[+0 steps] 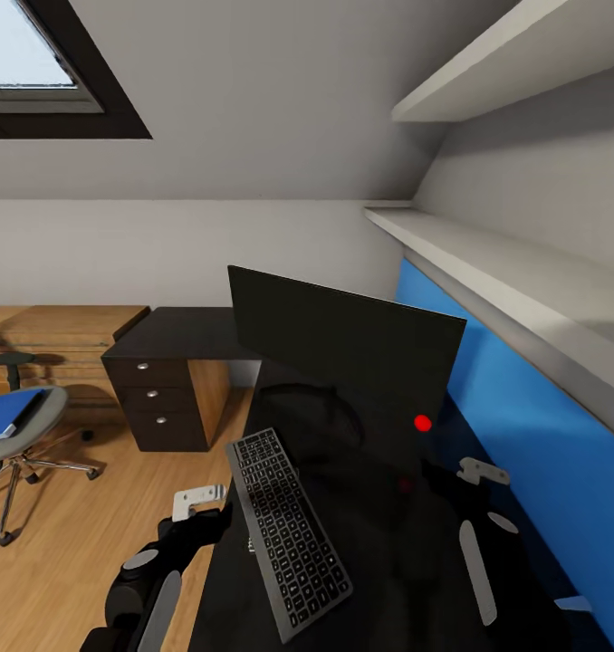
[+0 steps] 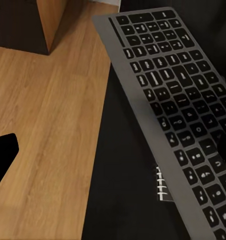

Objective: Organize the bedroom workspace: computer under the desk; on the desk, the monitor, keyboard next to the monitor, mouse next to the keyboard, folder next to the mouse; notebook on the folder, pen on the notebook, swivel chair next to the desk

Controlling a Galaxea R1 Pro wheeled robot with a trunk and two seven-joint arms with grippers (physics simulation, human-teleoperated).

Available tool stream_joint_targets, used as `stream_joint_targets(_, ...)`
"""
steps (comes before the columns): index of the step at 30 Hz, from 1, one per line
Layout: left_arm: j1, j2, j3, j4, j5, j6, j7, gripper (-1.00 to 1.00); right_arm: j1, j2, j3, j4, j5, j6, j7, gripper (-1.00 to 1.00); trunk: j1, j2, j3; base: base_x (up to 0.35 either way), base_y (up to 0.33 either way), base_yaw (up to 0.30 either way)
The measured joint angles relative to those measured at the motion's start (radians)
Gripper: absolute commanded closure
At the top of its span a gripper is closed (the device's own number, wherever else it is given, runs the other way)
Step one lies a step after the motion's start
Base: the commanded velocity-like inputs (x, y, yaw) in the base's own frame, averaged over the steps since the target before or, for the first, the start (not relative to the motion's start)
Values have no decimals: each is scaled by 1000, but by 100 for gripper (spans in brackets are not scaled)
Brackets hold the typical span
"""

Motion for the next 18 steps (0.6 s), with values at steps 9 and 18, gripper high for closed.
stream_joint_targets(9, 3, 0, 0, -20, 0, 0, -1, -100, -4, -41, 0, 107, 90, -101, -14, -100, 0, 0, 0, 0, 0, 0)
stream_joint_targets(18, 3, 0, 0, -30, 1, 0, -3, -100, -84, -97, -2, 310, 109, -192, -65, -100, 0, 0, 0, 0, 0, 0)
